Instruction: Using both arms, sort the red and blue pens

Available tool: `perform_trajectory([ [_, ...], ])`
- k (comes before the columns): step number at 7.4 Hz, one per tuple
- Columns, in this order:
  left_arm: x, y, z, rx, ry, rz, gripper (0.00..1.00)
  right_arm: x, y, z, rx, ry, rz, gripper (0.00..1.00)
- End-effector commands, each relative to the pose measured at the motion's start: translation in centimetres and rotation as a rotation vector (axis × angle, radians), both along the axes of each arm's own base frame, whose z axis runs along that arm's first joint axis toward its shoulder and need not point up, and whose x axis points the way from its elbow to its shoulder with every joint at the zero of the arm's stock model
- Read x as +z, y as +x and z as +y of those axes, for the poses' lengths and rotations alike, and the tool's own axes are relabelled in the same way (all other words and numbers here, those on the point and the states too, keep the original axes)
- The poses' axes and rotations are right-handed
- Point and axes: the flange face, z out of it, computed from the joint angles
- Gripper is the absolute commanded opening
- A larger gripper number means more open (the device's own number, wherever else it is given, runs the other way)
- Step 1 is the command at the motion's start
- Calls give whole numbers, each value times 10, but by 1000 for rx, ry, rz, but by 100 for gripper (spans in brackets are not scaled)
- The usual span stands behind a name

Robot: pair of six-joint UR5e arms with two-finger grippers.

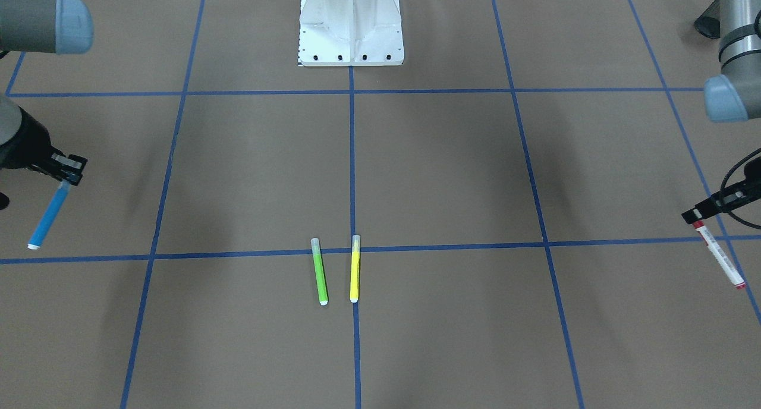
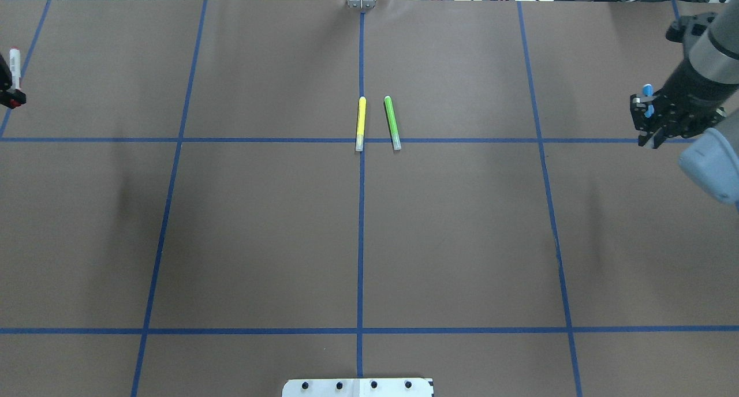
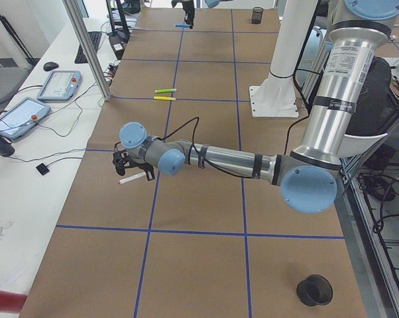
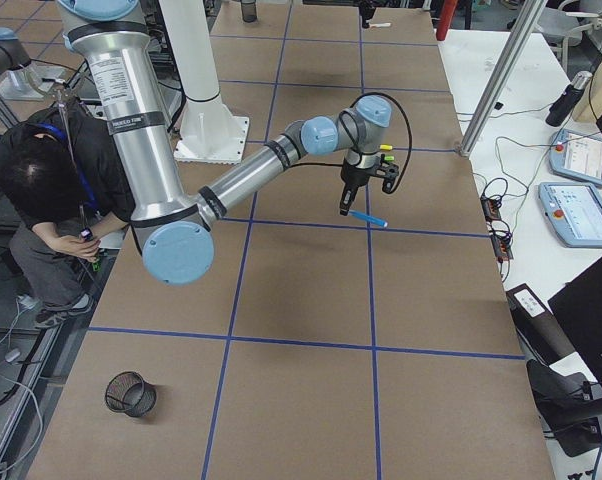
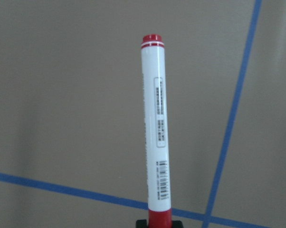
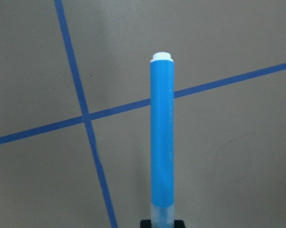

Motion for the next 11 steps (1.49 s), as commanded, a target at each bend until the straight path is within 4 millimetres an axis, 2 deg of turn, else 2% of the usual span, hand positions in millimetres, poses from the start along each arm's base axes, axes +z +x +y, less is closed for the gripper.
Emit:
perform_trajectory([
  [1,45,-38,106,-24,-74,-7,0,20,49,54,40,-88,-49,0],
  [2,44,-55,149,-45,-87,-6,0,34,74,65,82,-166,-101,0],
  [3,56,-64,194,-40,-124,-10,0,48,94,77,121,-233,-152,0],
  [4,66,-66,217,-21,-185,62,0,65,108,90,149,-276,-161,0],
  [5,79,-78,242,-42,-248,99,0,79,114,100,123,-272,-159,0],
  [6,90,-88,276,-59,-304,127,0,98,131,117,110,-268,-163,0],
  [7,102,-95,312,-74,-374,179,0,114,152,142,161,-329,-208,0],
  [8,114,-99,340,-85,-432,203,0,126,165,162,211,-403,-295,0],
  [9,119,-104,358,-104,-462,227,0,135,178,179,254,-440,-321,0],
  [10,123,-107,370,-119,-479,232,0,144,187,184,285,-458,-321,0],
  [11,130,-107,376,-123,-500,232,0,157,192,200,304,-497,-317,0],
])
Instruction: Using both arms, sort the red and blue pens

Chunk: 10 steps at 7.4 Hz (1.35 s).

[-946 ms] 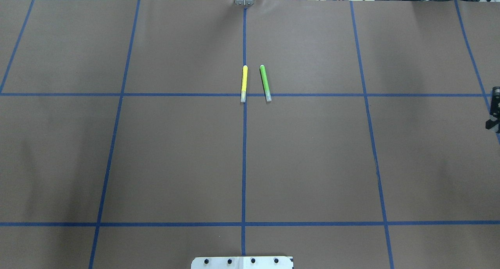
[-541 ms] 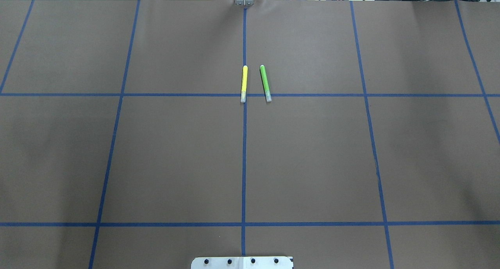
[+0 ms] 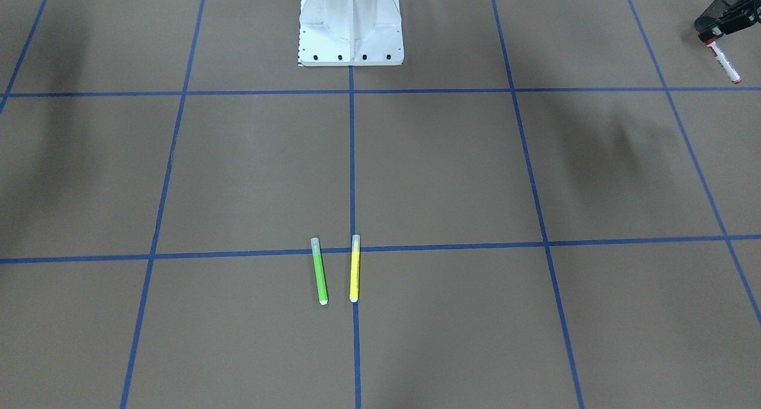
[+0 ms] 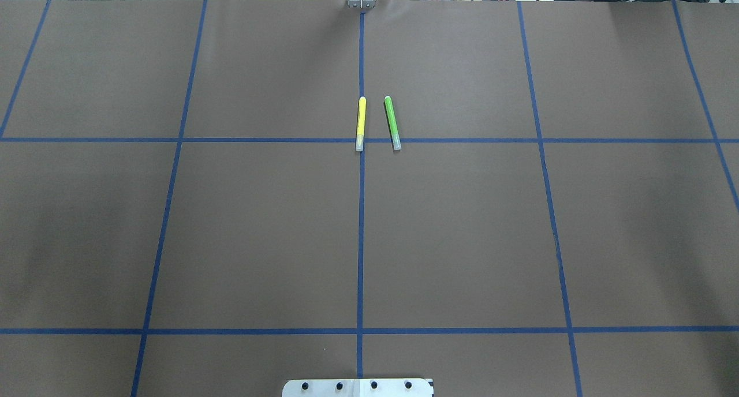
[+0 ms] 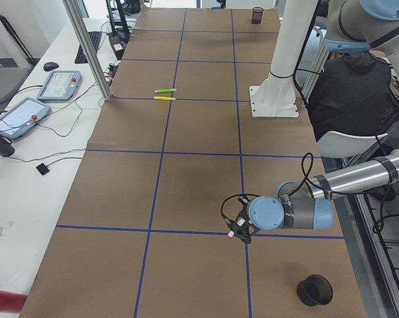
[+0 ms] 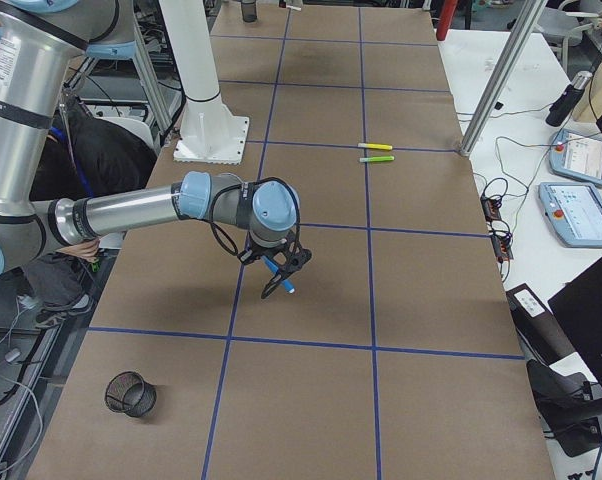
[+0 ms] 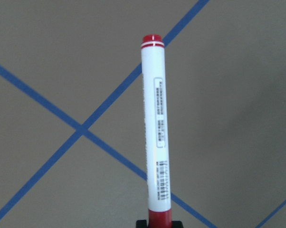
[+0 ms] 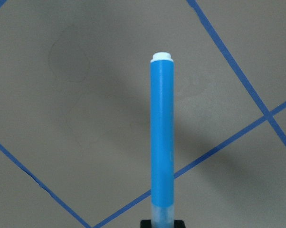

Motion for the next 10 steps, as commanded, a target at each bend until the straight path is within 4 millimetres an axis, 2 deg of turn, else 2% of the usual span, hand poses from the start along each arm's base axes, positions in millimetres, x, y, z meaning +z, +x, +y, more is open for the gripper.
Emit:
perform_trajectory([
  [1,12,-3,33,-12,-60,12,0,24,13,43,27,-74,-7,0],
  [2,20,-3,50,1,-61,16,0,40,15,70,-15,-55,-23,0],
  [3,28,-3,64,3,-82,25,0,46,15,78,-30,-87,-27,0],
  [4,39,-4,93,22,-85,29,0,57,15,90,-80,-90,-49,0],
  [5,54,-4,111,51,-56,34,0,60,17,99,-146,-69,-69,0],
  [6,60,-4,117,65,-44,37,0,62,19,103,-220,-39,-74,0],
  [7,64,-3,131,96,-33,39,0,61,30,101,-251,-18,-68,0],
  [8,65,-1,130,126,-31,36,0,56,44,95,-257,-40,-40,0],
  [9,63,2,108,148,-11,29,0,50,47,85,-255,-41,-36,0],
  [10,58,7,66,147,-12,26,0,51,47,80,-255,-38,-36,0],
])
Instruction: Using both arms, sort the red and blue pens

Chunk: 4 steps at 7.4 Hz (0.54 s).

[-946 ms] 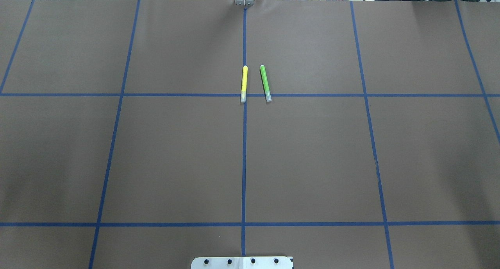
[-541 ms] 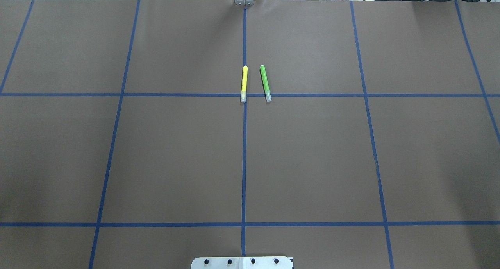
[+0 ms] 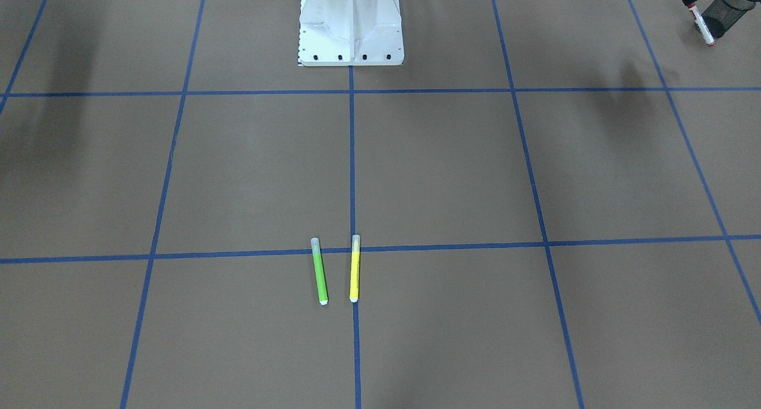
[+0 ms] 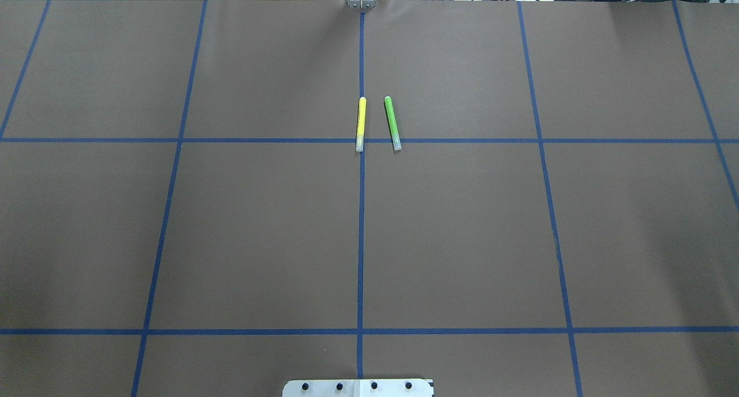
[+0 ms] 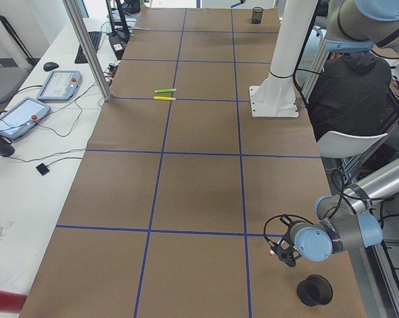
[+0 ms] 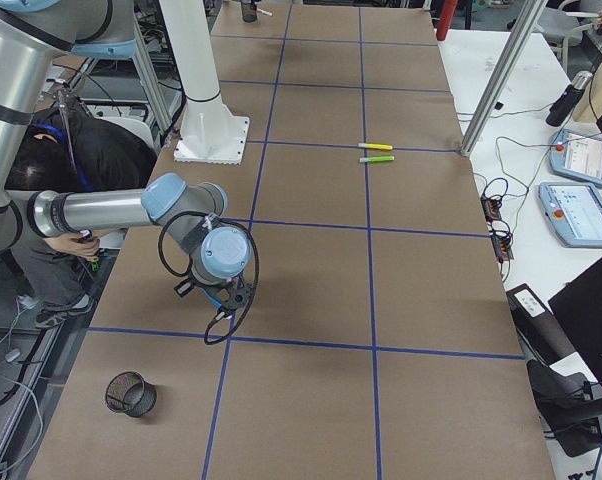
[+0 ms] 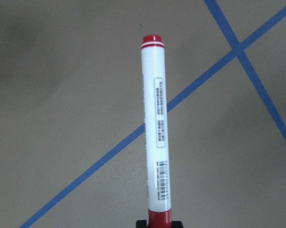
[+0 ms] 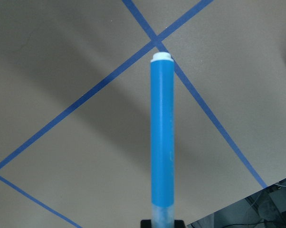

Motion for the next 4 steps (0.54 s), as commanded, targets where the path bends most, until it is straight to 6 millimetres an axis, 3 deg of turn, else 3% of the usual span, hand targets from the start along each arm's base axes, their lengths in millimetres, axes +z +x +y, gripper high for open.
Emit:
perform_trajectory([
  [1,-9,6,-80,14,24,-36,0,1,4,-20,-3,4,4,0],
  [2,-14,5,-113,25,57,-95,0,4,6,-27,-17,9,16,0],
  [4,-41,1,-139,43,139,-194,0,4,10,-34,-68,43,47,0],
])
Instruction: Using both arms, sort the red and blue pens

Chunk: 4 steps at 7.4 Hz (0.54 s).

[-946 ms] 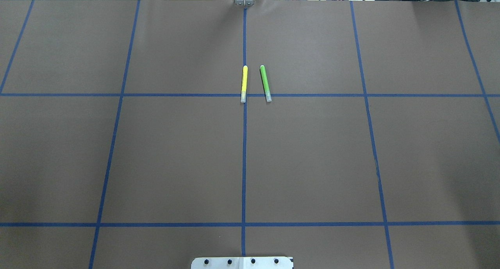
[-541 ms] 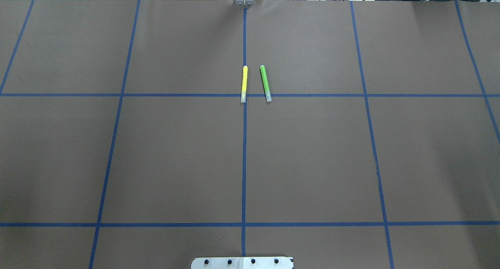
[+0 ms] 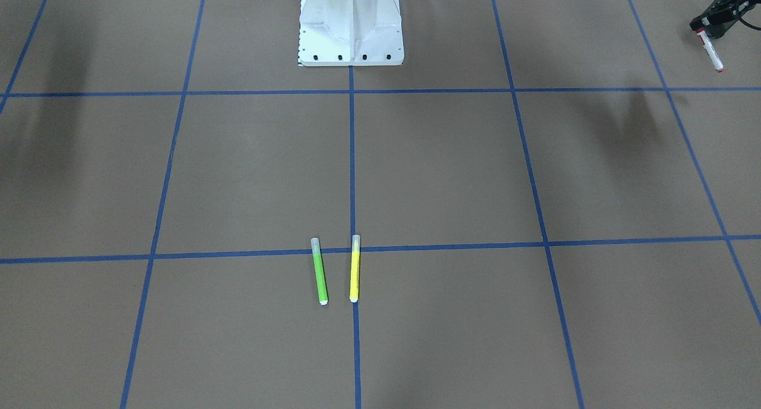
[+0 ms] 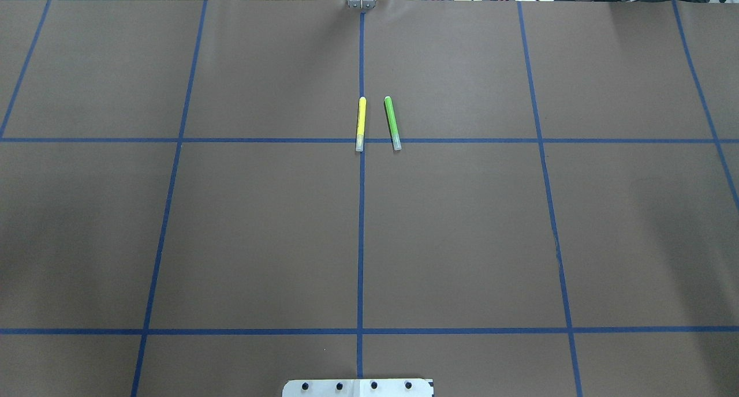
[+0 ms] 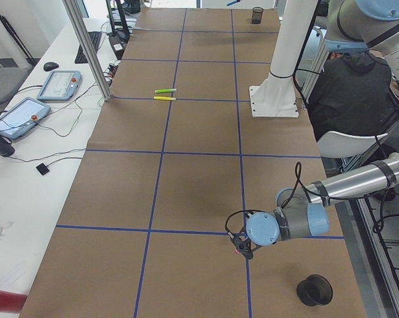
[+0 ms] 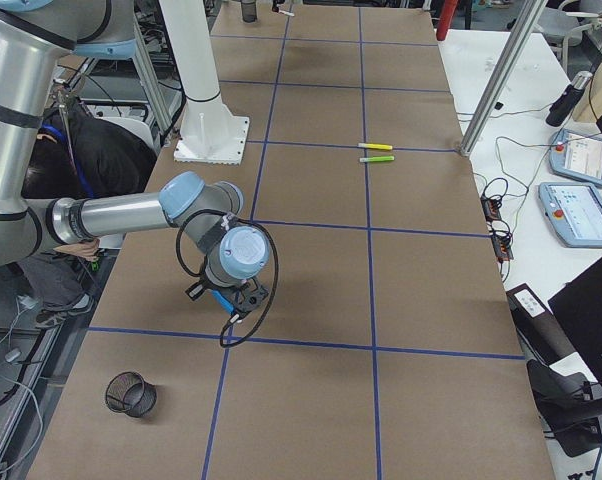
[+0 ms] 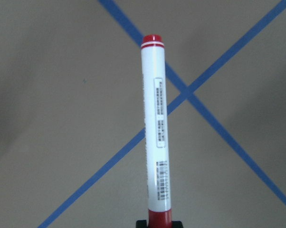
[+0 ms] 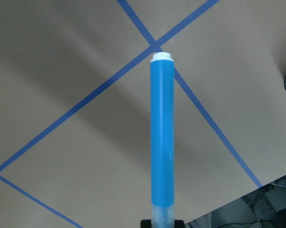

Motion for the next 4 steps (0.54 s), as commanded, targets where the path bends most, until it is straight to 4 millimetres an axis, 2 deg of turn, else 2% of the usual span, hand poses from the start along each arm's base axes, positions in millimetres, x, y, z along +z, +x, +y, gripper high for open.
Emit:
perform_trajectory([
  [1,-36,-8,-29,35,92,-162,0,6,5,-11,-71,45,28,0],
  [2,-44,-14,-32,68,140,-232,0,14,8,-15,-121,69,29,0],
  [3,-38,-26,-30,122,171,-263,0,17,10,-17,-150,80,39,0],
  [4,-37,-47,-34,140,181,-274,0,21,12,-16,-178,87,43,0],
])
